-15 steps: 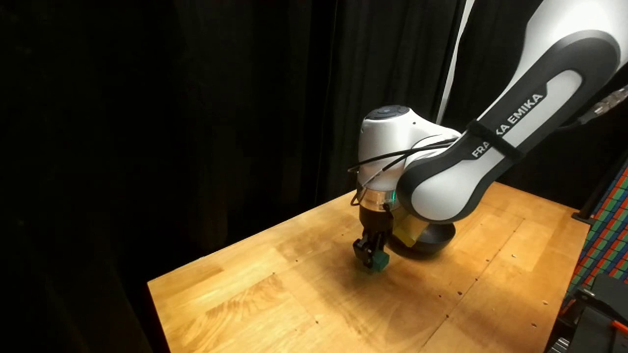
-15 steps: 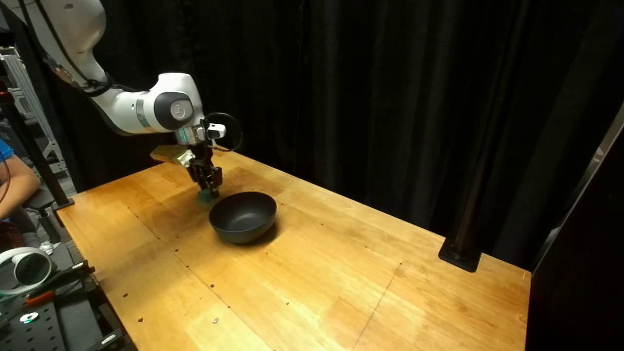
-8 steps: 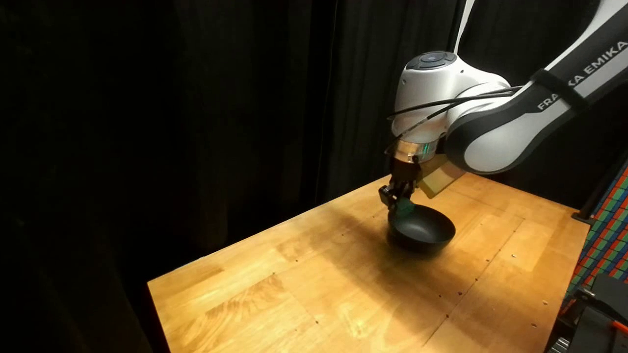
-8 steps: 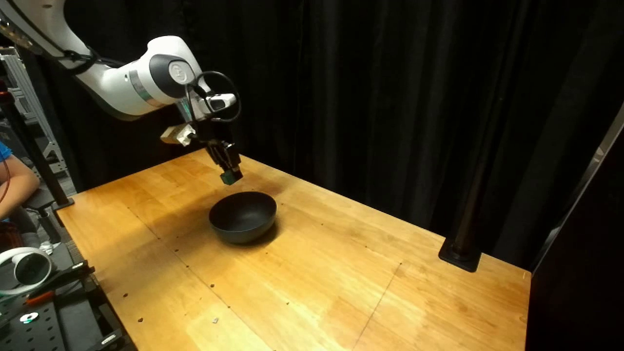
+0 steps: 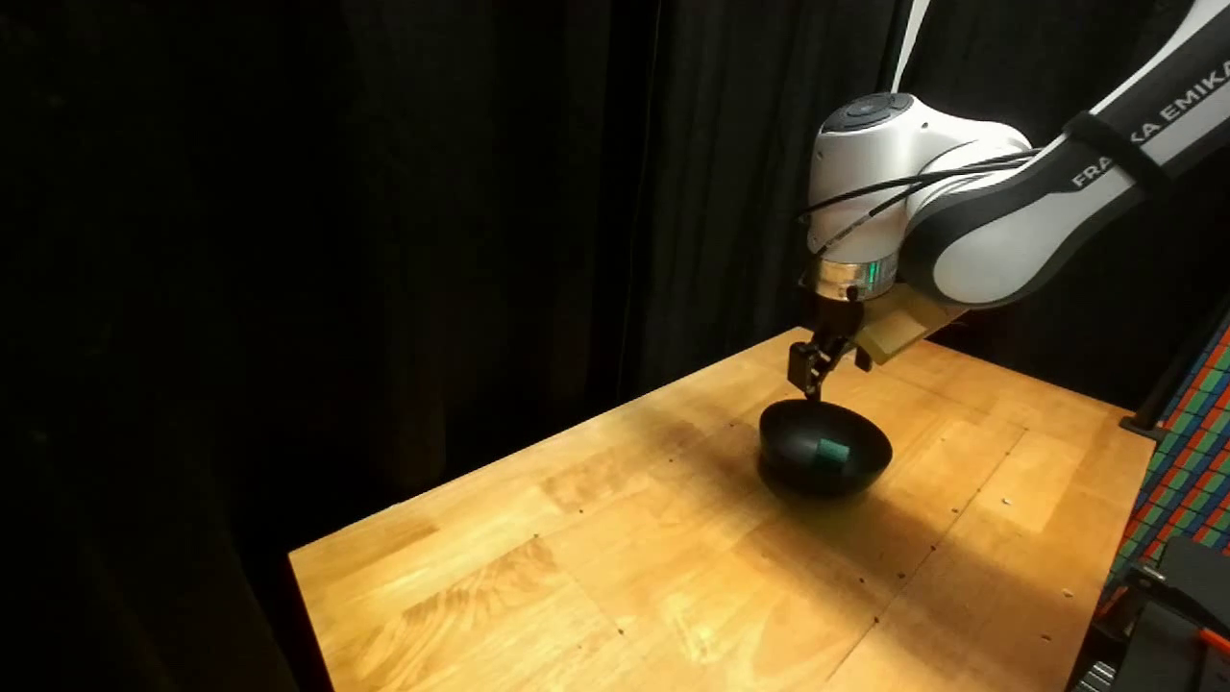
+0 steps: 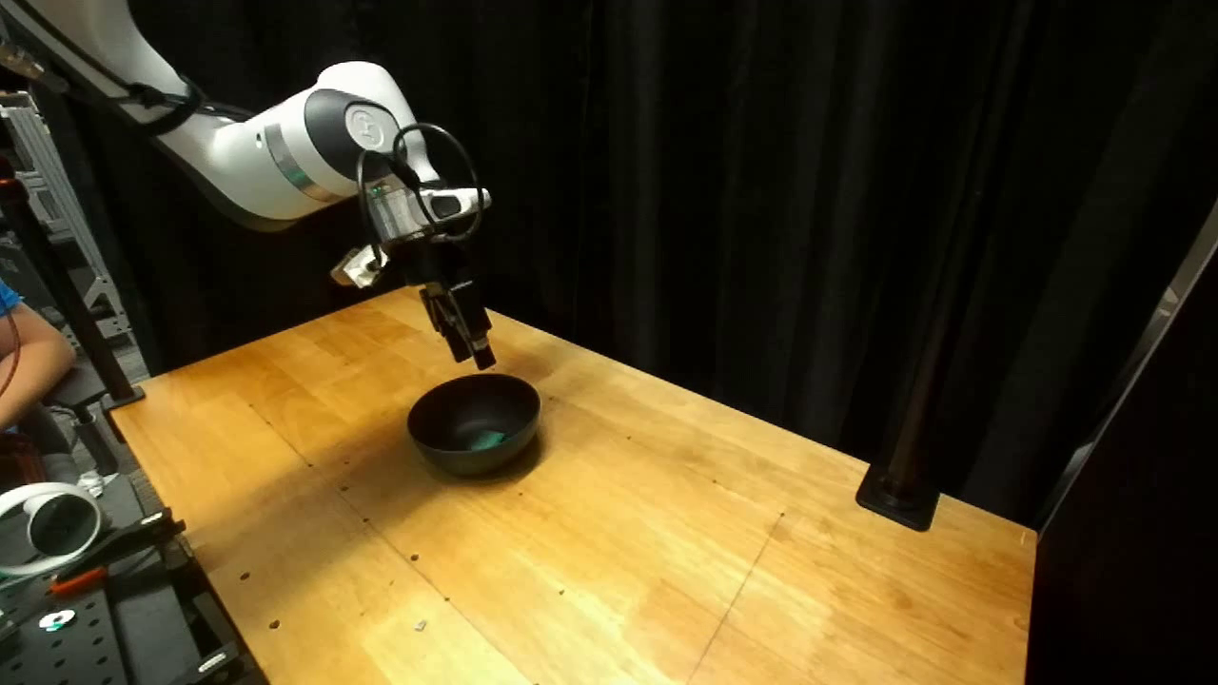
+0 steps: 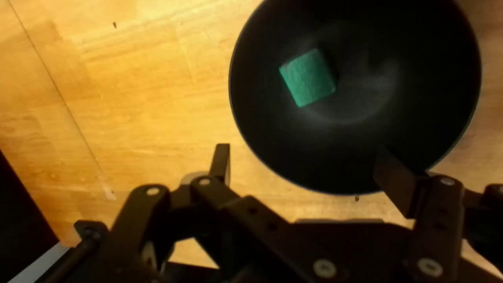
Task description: Put the green block inside the black bowl
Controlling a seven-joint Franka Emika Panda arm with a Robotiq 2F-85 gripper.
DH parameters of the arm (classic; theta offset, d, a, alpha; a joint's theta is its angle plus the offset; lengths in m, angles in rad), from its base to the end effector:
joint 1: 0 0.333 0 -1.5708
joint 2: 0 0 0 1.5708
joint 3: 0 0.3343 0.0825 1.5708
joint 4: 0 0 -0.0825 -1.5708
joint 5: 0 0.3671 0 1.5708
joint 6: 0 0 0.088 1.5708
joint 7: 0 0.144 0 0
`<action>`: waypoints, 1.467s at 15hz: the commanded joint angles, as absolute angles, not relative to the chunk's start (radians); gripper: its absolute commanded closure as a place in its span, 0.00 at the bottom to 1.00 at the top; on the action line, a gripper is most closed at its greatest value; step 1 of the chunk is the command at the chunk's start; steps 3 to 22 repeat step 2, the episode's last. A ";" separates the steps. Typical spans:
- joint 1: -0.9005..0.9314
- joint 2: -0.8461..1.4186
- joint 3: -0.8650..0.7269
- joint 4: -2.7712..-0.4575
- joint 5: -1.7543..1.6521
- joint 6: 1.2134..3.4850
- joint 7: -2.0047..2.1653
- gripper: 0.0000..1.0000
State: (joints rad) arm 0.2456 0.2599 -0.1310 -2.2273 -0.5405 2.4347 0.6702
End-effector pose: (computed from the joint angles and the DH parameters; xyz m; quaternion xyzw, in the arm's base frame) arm 0.5362 0.0475 0.2494 0.9805 -0.0623 0.0453 0.1809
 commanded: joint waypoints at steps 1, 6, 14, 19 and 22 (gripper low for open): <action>0.182 0.124 -0.057 -2.324 -0.334 2.319 0.402 0.00; 0.153 0.084 -0.027 -2.351 -0.290 2.282 0.325 0.00; 0.153 0.084 -0.027 -2.351 -0.290 2.282 0.325 0.00; 0.153 0.084 -0.027 -2.351 -0.290 2.282 0.325 0.00; 0.153 0.084 -0.027 -2.351 -0.290 2.282 0.325 0.00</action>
